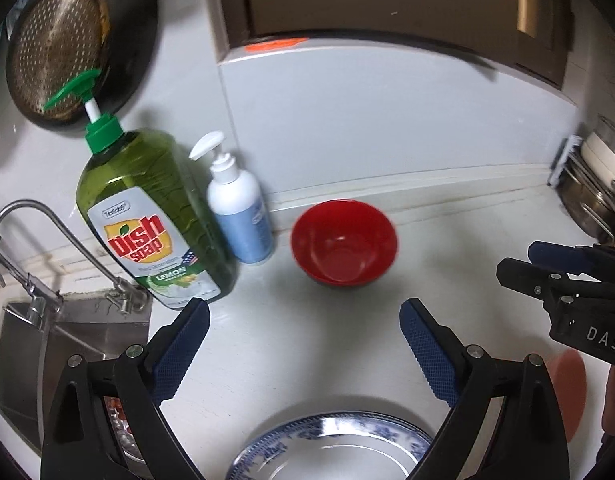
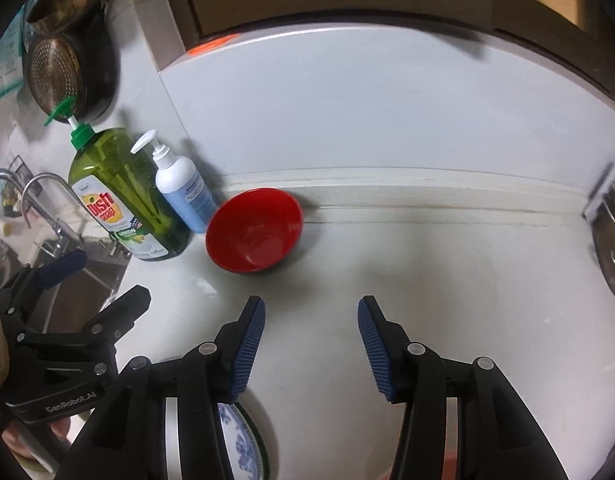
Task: Organize plates and bowls
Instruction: 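Move both grippers to the rim of the red bowl, then close both grippers together on the red bowl's rim, then lift the red bowl and carry it over the pink bowl, then lower the red bowl into the pink bowl and open both grippers, then close both grippers on the rims of the nested red and pink bowls, then lift the nested bowls and carry them over the blue-and-white plate stack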
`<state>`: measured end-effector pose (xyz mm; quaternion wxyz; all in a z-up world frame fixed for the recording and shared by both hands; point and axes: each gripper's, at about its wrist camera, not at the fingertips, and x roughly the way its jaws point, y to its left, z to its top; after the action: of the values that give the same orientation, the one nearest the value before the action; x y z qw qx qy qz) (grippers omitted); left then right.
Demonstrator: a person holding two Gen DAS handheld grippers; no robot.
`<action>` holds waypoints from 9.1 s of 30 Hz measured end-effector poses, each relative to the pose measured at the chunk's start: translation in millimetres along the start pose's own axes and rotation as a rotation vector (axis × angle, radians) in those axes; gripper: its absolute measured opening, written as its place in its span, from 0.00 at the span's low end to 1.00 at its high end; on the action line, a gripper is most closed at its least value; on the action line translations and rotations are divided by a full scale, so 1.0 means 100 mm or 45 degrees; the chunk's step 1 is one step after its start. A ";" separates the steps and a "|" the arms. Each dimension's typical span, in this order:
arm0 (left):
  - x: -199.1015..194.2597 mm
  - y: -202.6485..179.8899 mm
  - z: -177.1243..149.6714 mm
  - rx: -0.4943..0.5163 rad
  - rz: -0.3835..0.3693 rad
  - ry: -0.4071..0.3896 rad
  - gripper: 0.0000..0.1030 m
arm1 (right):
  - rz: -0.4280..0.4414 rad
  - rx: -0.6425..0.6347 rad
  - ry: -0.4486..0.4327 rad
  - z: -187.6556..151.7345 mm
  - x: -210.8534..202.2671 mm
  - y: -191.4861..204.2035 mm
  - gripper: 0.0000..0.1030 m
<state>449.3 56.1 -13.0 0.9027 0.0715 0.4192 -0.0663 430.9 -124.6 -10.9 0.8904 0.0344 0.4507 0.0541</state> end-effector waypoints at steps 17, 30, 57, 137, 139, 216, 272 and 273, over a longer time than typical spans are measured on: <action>0.75 0.20 0.19 -0.032 0.067 0.051 0.94 | 0.055 0.021 0.099 0.45 0.81 0.05 0.48; 1.38 0.14 0.24 -0.011 0.087 0.144 0.85 | 0.077 0.098 0.206 0.56 1.31 -0.07 0.40; 1.88 -0.06 0.33 -0.063 -0.062 0.315 0.17 | 0.111 0.134 0.317 0.55 1.62 -0.06 0.12; -0.40 -1.96 -0.91 0.304 -0.598 0.276 0.18 | -0.091 0.445 0.150 -1.72 -0.85 -1.38 0.12; -0.37 -1.98 -0.95 0.308 -0.597 0.293 0.18 | -0.092 0.446 0.168 -1.76 -0.82 -1.40 0.12; 0.25 -2.19 -1.20 0.349 -0.467 0.465 0.39 | -0.103 0.638 0.244 -2.13 -0.34 -1.63 0.28; -0.41 -0.31 -1.38 -0.184 -0.289 0.427 0.25 | 0.189 0.258 0.328 -1.37 -0.32 0.00 0.19; -0.42 -0.24 -1.41 -0.196 -0.277 0.429 0.25 | 0.202 0.239 0.341 -1.37 -0.30 0.07 0.19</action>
<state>312.4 60.7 -72.9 0.8100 -0.0333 0.5733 -0.1183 302.2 -119.6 -67.4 0.8081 0.1452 0.5643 0.0859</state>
